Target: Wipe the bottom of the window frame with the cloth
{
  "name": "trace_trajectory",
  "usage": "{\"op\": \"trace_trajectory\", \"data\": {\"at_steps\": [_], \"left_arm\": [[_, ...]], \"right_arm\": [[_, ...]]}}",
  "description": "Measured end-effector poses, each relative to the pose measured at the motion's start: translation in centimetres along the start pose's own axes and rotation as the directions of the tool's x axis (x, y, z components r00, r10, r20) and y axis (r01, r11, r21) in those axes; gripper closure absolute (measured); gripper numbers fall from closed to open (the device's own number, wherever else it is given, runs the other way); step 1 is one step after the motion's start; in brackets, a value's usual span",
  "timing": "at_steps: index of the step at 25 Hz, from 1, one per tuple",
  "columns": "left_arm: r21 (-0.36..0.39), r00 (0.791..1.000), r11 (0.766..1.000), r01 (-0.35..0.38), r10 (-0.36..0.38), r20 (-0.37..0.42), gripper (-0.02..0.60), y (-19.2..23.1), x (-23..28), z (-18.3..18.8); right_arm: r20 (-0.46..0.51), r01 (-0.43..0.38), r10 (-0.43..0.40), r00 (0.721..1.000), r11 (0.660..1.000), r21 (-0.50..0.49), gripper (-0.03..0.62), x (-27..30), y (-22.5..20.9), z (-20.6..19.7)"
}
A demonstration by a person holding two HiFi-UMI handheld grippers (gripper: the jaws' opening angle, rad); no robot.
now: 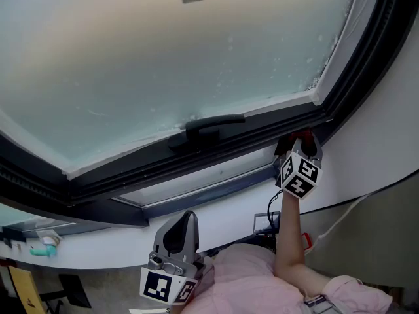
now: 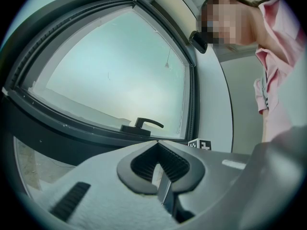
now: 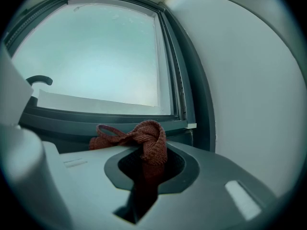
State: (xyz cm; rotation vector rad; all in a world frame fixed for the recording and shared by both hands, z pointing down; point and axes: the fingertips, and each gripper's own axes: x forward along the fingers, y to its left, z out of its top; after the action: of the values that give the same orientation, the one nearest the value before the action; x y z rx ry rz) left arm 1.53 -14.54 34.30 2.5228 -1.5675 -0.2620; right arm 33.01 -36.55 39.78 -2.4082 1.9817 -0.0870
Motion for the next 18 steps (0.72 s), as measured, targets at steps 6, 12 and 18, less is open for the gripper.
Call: {"op": "trace_trajectory", "data": {"at_steps": [6, 12, 18], "left_arm": [[0.001, 1.0, 1.0, -0.005, 0.005, -0.003, 0.58, -0.3, 0.4, -0.3], [-0.001, 1.0, 1.0, -0.01, 0.01, 0.002, 0.58, -0.6, 0.8, -0.3], [-0.001, 1.0, 1.0, -0.014, 0.014, 0.006, 0.58, -0.9, 1.1, -0.4]], "right_arm": [[0.003, 0.004, -0.004, 1.0, 1.0, 0.001, 0.548, 0.4, -0.7, 0.0], [0.004, 0.011, -0.011, 1.0, 1.0, 0.003, 0.549, 0.8, -1.4, 0.1], [0.004, 0.019, -0.019, 1.0, 1.0, 0.004, 0.549, 1.1, -2.0, 0.1]]}}
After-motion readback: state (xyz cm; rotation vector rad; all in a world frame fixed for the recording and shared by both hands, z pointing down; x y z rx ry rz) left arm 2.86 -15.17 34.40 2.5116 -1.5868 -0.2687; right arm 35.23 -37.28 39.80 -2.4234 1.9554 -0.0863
